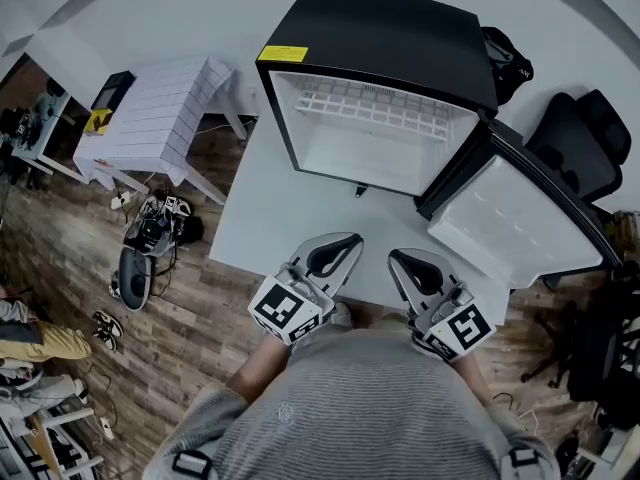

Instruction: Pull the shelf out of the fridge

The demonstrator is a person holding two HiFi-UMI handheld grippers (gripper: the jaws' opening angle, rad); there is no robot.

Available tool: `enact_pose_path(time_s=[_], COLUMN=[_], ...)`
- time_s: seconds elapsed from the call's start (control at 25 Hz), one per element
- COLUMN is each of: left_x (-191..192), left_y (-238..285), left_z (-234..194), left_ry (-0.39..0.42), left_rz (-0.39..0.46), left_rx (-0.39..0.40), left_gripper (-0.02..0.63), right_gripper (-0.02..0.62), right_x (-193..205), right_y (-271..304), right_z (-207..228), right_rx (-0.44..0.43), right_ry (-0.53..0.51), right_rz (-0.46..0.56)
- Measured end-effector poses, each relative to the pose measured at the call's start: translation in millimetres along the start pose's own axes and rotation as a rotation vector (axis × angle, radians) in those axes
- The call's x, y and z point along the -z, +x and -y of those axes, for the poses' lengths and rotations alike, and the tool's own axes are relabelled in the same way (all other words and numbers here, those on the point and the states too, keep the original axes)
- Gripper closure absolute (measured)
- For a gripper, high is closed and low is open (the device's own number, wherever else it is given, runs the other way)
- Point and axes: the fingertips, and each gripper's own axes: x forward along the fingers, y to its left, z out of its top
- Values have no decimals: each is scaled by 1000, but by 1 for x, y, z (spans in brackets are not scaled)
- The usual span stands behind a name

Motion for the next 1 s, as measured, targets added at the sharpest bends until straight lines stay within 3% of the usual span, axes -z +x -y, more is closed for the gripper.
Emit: enact_pose_path(time_s=[0.24,0.56,1.0], left_x=[6,2,11], left_y=[22,50,88], left_z=[-4,-16,-18], left_ry=[-13,-72,-110], left_rz=[-14,6,-13], left_rx=[18,-86,-88], left_gripper=[580,580,580], right_gripper=[578,578,578], right_x=[-5,-14,-15], right_y=[1,-12,-14], right_z=[23,54,80], right_rx=[10,-32,-48], right_ry=[-8,-19,-9], right_rz=[7,-4,-12])
